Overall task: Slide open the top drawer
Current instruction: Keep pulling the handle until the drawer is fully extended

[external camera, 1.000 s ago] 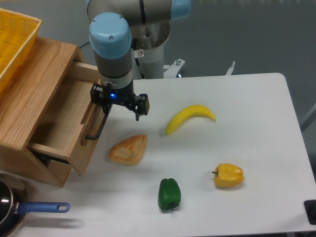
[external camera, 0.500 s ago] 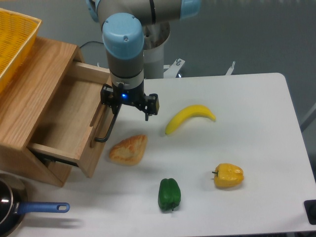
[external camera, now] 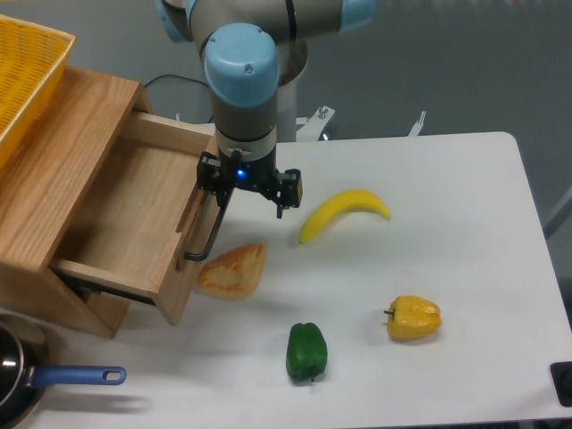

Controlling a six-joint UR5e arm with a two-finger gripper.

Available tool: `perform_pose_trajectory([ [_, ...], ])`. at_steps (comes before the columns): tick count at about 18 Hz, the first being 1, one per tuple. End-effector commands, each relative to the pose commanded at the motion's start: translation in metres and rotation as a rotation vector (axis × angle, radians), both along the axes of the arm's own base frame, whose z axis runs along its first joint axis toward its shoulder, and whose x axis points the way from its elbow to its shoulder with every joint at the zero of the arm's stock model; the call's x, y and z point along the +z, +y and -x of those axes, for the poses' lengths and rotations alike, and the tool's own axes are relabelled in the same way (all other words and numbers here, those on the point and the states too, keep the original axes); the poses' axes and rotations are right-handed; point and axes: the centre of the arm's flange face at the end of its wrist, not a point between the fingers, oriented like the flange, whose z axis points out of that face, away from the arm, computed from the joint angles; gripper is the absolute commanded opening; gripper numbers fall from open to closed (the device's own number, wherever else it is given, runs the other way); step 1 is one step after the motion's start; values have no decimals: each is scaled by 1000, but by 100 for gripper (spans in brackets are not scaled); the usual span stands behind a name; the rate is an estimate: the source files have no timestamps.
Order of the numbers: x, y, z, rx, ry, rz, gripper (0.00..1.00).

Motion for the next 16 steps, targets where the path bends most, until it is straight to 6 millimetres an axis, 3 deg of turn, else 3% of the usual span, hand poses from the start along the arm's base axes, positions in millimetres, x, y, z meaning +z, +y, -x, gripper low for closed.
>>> perform_pose_trajectory([
  [16,-4,-13,29,-7,-2,2,100],
])
